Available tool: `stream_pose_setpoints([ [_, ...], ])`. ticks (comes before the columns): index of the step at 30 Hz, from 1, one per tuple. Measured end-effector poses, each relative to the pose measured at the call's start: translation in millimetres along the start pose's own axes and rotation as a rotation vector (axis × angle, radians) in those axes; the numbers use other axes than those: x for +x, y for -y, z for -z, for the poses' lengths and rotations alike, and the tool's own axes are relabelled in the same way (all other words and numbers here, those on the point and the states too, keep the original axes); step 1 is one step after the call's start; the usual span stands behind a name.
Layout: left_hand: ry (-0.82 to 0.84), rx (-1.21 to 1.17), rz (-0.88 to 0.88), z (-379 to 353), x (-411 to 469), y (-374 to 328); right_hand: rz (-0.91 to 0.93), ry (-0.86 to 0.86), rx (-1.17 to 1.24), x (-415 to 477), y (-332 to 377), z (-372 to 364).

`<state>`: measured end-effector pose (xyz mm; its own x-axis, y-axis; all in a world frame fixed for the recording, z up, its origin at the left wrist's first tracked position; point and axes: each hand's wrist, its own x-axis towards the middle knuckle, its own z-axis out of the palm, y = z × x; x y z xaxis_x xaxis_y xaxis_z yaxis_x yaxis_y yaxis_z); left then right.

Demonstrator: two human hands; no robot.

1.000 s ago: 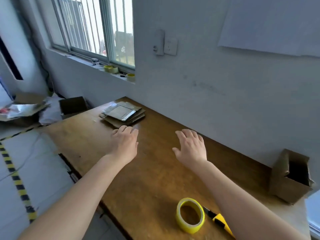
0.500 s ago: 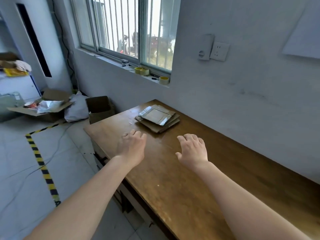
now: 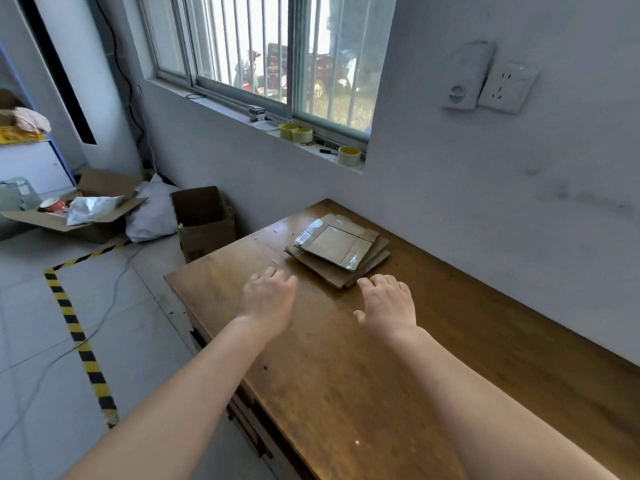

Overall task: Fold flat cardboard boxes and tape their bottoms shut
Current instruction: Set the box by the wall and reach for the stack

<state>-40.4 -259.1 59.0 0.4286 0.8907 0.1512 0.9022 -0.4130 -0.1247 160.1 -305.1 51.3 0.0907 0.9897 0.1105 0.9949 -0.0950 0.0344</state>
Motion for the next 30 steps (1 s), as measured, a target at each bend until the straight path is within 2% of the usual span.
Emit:
stream_pose_setpoints([
  [17, 0.159, -0.187, -0.1, -85.6, 173.8, 32.3, -0.186, 0.187, 0.019, 134.4, -3.9, -73.9],
  [21, 0.224, -0.252, -0.112, -110.6, 213.0, 39.6, -0.281, 0.234, 0.035, 159.3, -3.3, -89.0],
  [27, 0.364, -0.385, -0.008, -145.1, 261.6, 39.1, -0.497, 0.278, 0.188, 189.4, -3.5, -110.5],
  [30, 0.352, -0.429, -0.002, -157.9, 274.3, 39.2, -0.601, 0.284, 0.267, 199.4, -0.5, -116.7],
])
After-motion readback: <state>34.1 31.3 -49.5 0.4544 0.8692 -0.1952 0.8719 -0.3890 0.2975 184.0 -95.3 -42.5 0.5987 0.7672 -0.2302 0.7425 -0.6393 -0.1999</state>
